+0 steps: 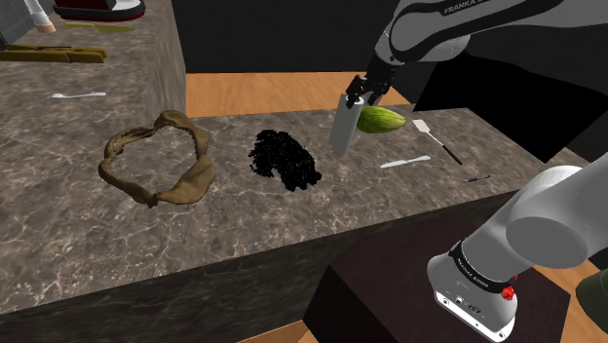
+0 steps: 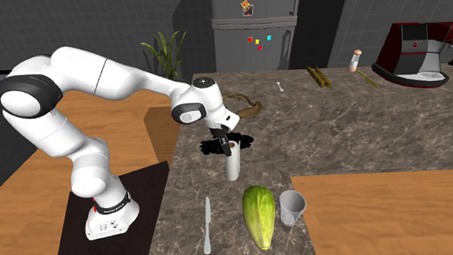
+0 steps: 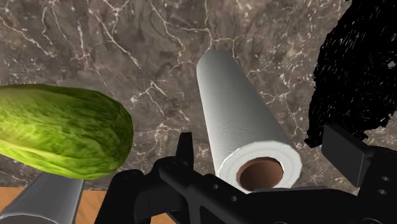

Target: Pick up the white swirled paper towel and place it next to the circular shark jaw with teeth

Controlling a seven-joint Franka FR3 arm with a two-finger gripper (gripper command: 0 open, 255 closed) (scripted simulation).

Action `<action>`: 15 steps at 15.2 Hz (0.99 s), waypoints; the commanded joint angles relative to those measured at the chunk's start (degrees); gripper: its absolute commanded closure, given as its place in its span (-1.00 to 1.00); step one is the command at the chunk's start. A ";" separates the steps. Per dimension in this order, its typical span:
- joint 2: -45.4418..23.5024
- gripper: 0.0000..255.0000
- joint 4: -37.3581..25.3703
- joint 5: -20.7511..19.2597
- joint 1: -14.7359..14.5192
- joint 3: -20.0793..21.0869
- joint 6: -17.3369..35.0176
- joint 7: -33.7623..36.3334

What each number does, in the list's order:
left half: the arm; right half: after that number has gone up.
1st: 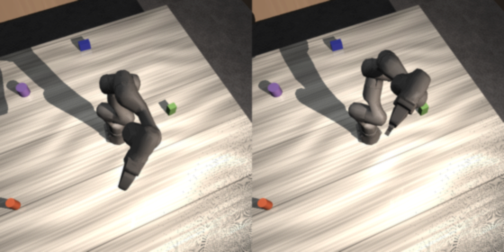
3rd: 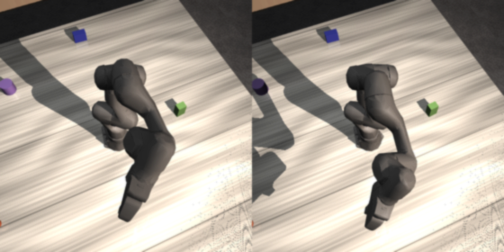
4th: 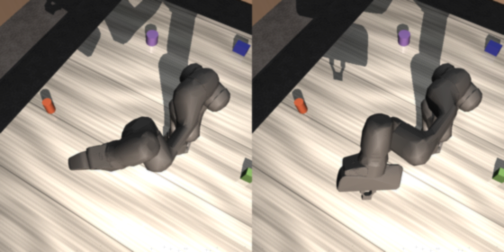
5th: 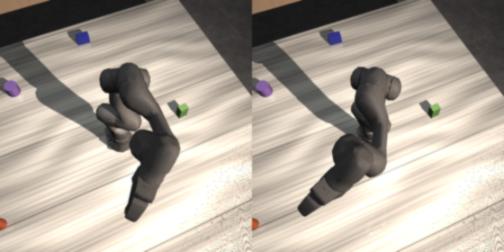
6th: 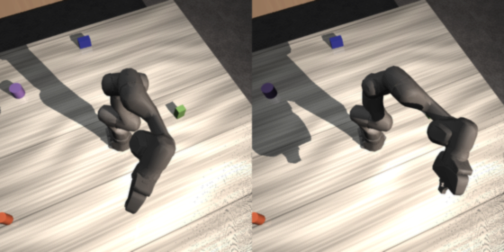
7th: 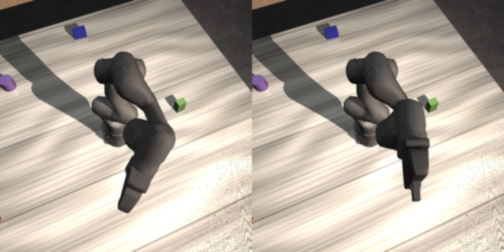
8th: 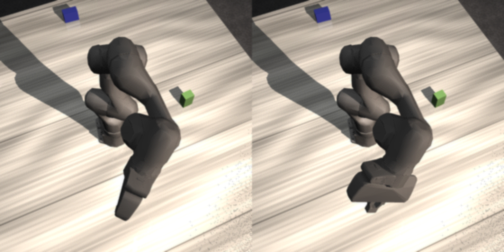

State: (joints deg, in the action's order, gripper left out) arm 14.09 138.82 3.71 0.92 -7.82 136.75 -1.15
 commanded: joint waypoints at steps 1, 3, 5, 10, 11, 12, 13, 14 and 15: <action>-1.36 -1.00 0.17 0.34 -0.14 -0.07 1.56 -0.24; -2.31 -1.00 0.49 0.61 -0.25 -0.10 2.82 -0.43; -2.31 -1.00 0.49 0.61 -0.25 -0.10 2.82 -0.43; -2.31 -1.00 0.49 0.61 -0.25 -0.09 2.81 -0.43; -2.31 1.00 0.49 0.61 -0.25 -0.09 2.81 -0.43; -2.31 1.00 0.49 0.61 -0.25 -0.09 2.81 -0.43; -2.31 1.00 0.49 0.61 -0.25 -0.09 2.81 -0.43; -2.31 1.00 0.49 0.61 -0.25 -0.09 2.81 -0.43; -2.31 1.00 0.49 0.61 -0.25 -0.09 2.81 -0.43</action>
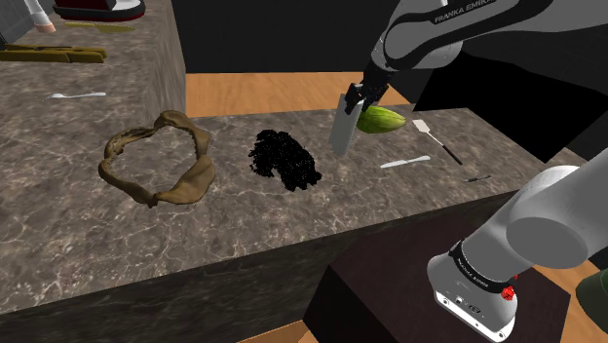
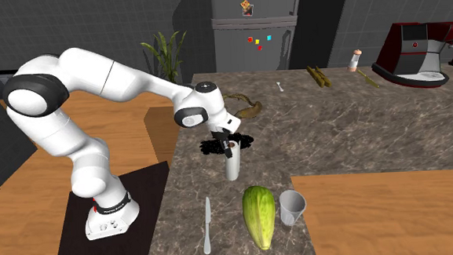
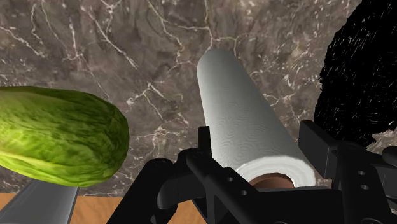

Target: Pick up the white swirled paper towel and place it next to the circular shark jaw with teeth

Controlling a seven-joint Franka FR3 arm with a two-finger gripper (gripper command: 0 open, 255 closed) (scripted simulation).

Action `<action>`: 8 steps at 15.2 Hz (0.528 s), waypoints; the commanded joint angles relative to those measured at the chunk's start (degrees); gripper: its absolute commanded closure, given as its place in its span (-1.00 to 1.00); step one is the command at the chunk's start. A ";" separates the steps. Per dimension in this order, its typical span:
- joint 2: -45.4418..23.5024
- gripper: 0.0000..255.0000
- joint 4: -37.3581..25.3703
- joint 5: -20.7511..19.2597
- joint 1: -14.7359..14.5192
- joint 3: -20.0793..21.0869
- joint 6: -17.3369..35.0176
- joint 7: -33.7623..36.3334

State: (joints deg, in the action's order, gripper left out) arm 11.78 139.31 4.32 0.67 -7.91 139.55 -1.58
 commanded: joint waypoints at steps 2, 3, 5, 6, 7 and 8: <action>0.00 1.00 0.00 0.00 0.00 0.00 0.00 0.00; 0.00 1.00 0.00 0.00 0.00 0.00 0.00 0.00; -0.01 1.00 0.00 0.00 0.00 0.00 0.01 0.00; 0.43 1.00 -0.40 -0.15 0.04 0.04 -0.81 0.15; 0.84 1.00 -0.82 -0.28 0.08 0.08 -1.64 0.29; 1.23 1.00 -1.25 -0.42 0.12 0.11 -2.46 0.43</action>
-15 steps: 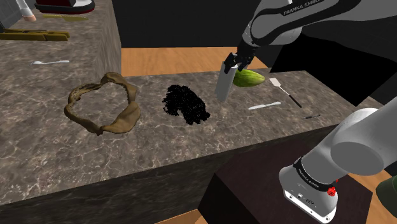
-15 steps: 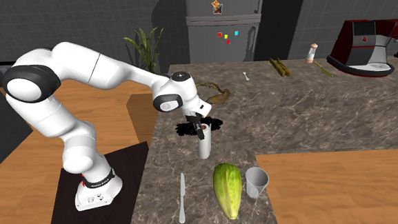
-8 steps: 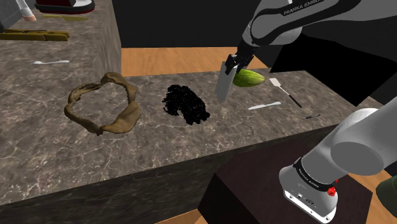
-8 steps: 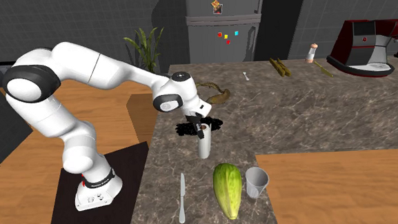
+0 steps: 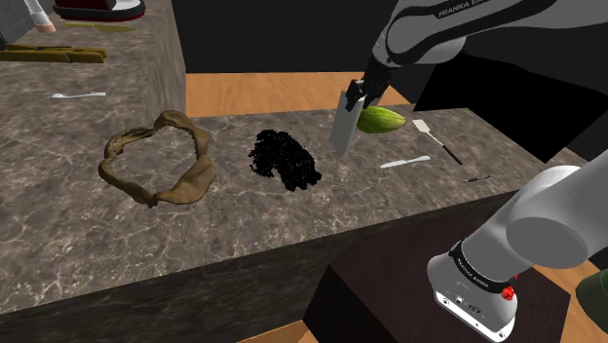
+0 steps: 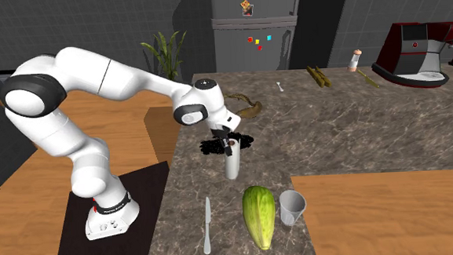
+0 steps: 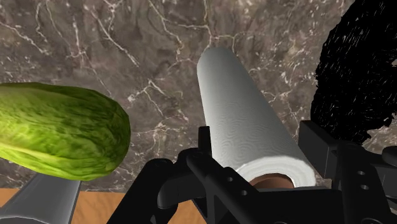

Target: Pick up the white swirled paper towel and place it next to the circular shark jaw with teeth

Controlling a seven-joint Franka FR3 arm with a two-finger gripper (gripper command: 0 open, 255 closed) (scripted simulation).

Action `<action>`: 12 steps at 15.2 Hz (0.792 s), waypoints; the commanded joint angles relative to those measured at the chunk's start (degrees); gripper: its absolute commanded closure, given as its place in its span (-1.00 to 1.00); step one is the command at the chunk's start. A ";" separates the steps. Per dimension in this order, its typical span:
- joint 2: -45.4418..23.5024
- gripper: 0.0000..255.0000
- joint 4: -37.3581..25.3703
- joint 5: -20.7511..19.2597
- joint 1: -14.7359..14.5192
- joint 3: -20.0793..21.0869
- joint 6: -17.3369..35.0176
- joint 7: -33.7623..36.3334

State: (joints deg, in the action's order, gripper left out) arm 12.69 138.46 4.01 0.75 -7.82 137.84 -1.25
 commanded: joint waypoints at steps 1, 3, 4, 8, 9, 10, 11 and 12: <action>0.71 1.00 -0.85 -0.23 0.07 0.06 -1.56 0.23; 1.44 1.00 -1.77 -0.45 0.13 0.13 -3.19 0.47; 1.78 1.00 -2.24 -0.56 0.16 0.17 -4.00 0.59; 3.00 1.00 -4.27 -0.91 0.25 0.30 -7.23 1.02; 3.27 1.00 -4.81 -0.98 0.27 0.33 -8.03 1.11; 3.53 1.00 -5.35 -1.05 0.29 0.36 -8.83 1.20; 3.77 1.00 -5.91 -1.12 0.31 0.39 -9.63 1.29; 4.00 1.00 -6.48 -1.18 0.32 0.42 -10.43 1.38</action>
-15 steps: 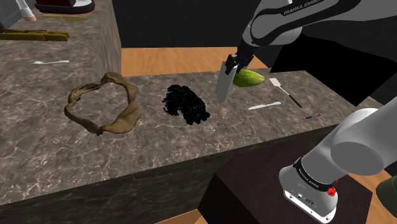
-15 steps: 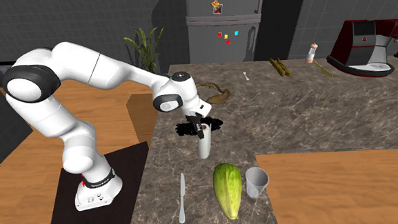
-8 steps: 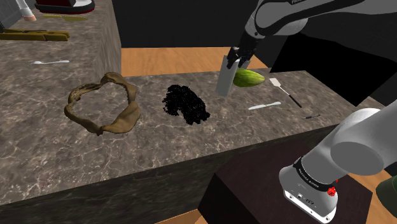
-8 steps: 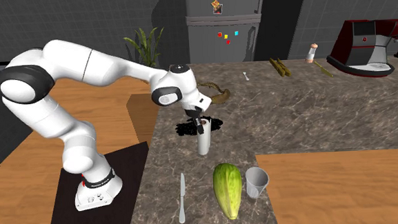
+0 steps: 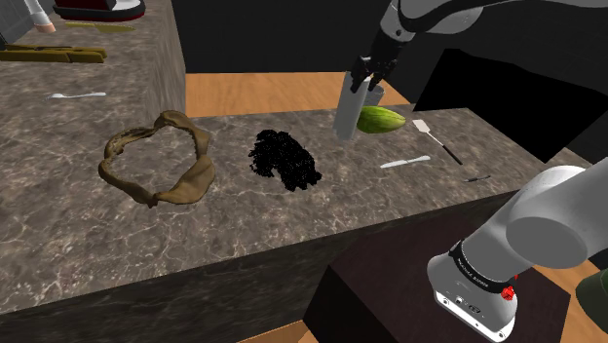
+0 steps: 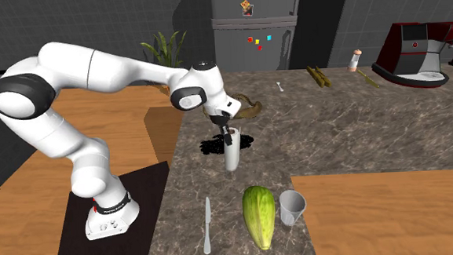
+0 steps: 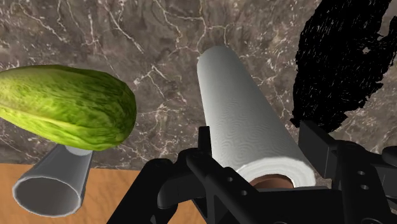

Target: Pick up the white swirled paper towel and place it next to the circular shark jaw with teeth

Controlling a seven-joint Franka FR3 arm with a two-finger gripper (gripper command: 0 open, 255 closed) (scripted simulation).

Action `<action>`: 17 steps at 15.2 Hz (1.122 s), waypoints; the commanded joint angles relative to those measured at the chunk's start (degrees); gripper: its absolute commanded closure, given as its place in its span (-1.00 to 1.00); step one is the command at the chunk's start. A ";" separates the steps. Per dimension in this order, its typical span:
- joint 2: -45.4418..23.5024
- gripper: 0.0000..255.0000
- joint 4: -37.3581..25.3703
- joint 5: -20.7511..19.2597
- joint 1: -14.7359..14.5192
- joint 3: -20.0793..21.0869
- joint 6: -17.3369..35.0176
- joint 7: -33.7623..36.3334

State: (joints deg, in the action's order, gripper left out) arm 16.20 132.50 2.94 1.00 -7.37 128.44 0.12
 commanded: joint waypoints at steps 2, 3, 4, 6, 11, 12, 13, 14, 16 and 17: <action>0.91 1.00 -1.69 -0.22 0.10 0.03 -2.61 0.18; 1.10 1.00 -2.29 -0.27 0.10 0.05 -3.40 0.25; 1.28 1.00 -2.91 -0.32 0.11 0.08 -4.19 0.33; 1.59 1.00 -4.17 -0.40 0.13 0.13 -5.76 0.48; 2.13 1.00 -7.53 -0.57 0.14 0.23 -9.65 0.80; 2.20 1.00 -8.24 -0.59 0.14 0.25 -10.42 0.86; 2.26 1.00 -8.96 -0.61 0.14 0.27 -11.19 0.91; 2.30 1.00 -9.68 -0.63 0.14 0.28 -11.97 0.97; 2.35 1.00 -11.18 -0.67 0.13 0.31 -13.51 1.08; 2.36 1.00 -11.94 -0.68 0.13 0.33 -14.27 1.13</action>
State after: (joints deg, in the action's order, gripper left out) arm 18.64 121.47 2.27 1.10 -6.98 115.02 1.30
